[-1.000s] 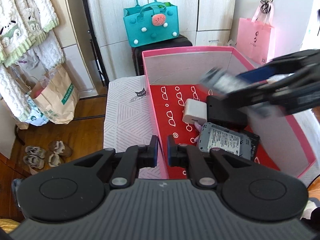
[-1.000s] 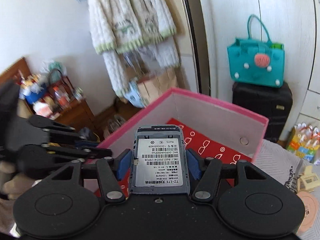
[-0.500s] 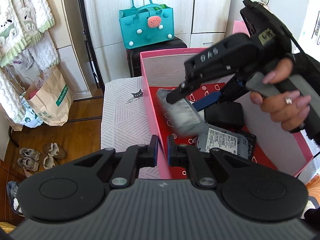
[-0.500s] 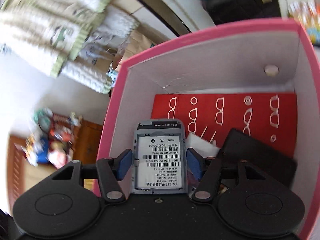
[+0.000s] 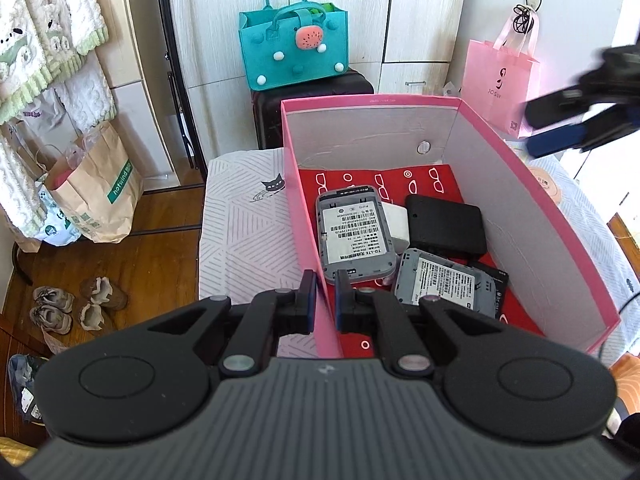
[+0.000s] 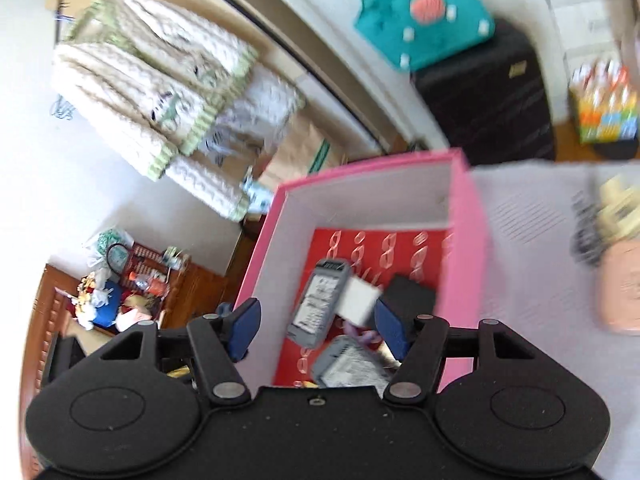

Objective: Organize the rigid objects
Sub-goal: 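Carry the second grey Wi-Fi device into the pink box and release it, then move the right gripper back over the peach round case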

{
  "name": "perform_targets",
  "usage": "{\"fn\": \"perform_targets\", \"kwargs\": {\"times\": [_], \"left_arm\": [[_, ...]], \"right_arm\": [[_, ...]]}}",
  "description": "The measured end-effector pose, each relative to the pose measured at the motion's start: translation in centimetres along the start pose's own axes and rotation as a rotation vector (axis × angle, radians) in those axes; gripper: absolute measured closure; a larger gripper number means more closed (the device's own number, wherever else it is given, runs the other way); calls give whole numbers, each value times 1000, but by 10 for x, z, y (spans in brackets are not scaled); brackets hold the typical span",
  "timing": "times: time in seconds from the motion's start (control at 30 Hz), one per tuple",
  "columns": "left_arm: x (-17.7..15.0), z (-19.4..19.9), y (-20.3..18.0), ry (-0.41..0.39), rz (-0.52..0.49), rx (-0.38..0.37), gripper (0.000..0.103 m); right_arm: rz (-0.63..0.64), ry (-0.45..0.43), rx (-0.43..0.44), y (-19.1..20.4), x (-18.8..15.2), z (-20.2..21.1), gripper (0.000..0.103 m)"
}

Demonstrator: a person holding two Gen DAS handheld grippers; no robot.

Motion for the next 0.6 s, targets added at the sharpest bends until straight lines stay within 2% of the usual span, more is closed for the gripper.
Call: {"fn": "perform_targets", "kwargs": {"times": [0.1,0.17,0.2,0.3,0.43,0.5,0.6], "left_arm": [[0,-1,-1,-1,3,6,97],[-1,0,0,-7,12,8,97],[-1,1,1,-6,20,5,97],[-1,0,3,-7,36,4,97],[-2,0,1,-13,45,18,97],[-1,0,3,-6,77,20,97],[0,0,7,11,126,24,97]], "right_arm": [[124,-118,-60,-15,5,32,34],[248,-230,-180,-36,-1,52,32],[295,-254,-244,-47,-6,58,30],[326,-303,-342,-85,-21,67,30],[297,-361,-401,-126,-34,61,30],[351,-400,-423,-137,-36,57,28],[457,-408,-465,-142,-37,48,26]]}}
Point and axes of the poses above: each gripper's, at about its wrist camera, not at the fingertips, and z roughly against the way its jaws point, y to its left, x to its top, the point moved 9 cm from there along -z, roughly the way its jaws point, and after that the axes turned 14 degrees about -y, right-handed, at the moved point
